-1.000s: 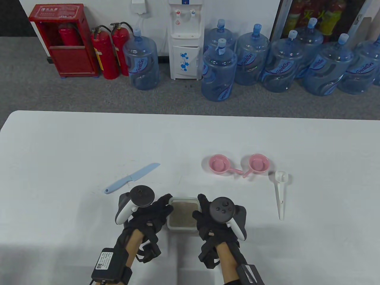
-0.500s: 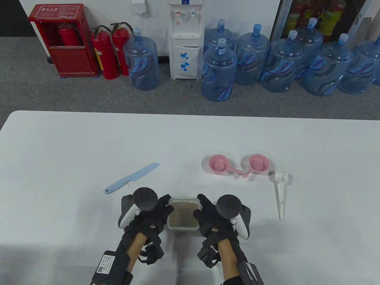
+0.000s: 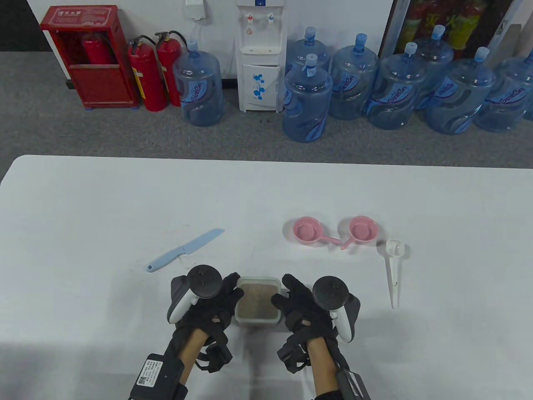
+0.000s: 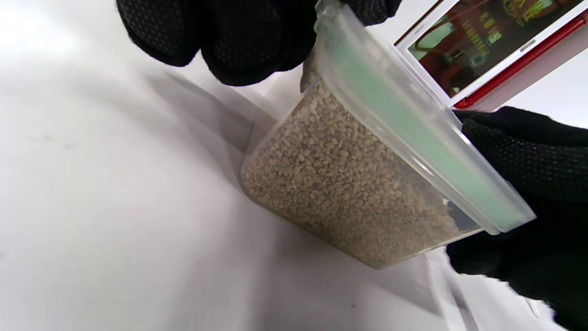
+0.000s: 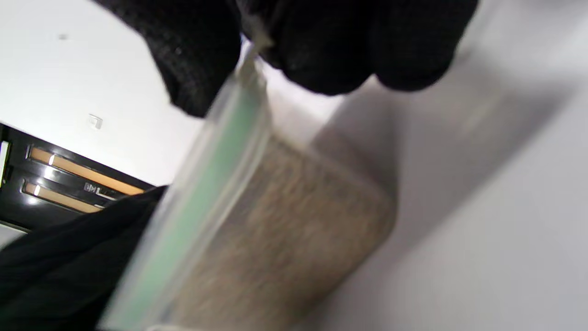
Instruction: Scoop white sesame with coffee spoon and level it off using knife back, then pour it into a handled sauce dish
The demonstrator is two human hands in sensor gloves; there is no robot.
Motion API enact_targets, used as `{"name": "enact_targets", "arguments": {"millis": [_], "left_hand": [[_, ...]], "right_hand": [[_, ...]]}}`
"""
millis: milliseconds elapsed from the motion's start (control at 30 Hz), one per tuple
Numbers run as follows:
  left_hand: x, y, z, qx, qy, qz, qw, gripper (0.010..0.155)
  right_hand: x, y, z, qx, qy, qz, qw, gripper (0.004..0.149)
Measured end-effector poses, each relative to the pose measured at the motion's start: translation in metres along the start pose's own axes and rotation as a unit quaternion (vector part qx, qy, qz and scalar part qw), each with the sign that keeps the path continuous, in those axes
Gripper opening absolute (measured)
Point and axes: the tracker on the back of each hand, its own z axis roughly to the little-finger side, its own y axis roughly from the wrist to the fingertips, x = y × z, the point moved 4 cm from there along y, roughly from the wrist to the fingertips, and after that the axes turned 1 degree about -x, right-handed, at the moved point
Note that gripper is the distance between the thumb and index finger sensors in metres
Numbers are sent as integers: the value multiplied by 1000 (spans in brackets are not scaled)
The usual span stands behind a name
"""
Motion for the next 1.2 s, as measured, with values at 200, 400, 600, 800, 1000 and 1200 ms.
{"name": "enact_targets", "arguments": {"millis": [200,400,600,800,1000,1200], "left_hand": [[-1,-6,-13,-47,47,-59,996,61],[-12,-9,-25,-100,47,-68,992,63],[-16,-15,-46,-174,208,-62,961,78],[-21,-1,-62,-165,325,12,931,107],[-28,13,-70,-163,343,73,922,113],[-34,14,-66,-176,357,84,914,117]], "right_hand": [[-1,-16,-36,-79,-194,75,975,66],[5,-20,-47,-105,-236,75,963,63],[6,-21,-51,-115,-256,73,957,62],[7,-21,-52,-118,-267,68,954,62],[7,-21,-52,-118,-264,66,955,63],[7,-21,-51,-117,-260,64,956,63]]}}
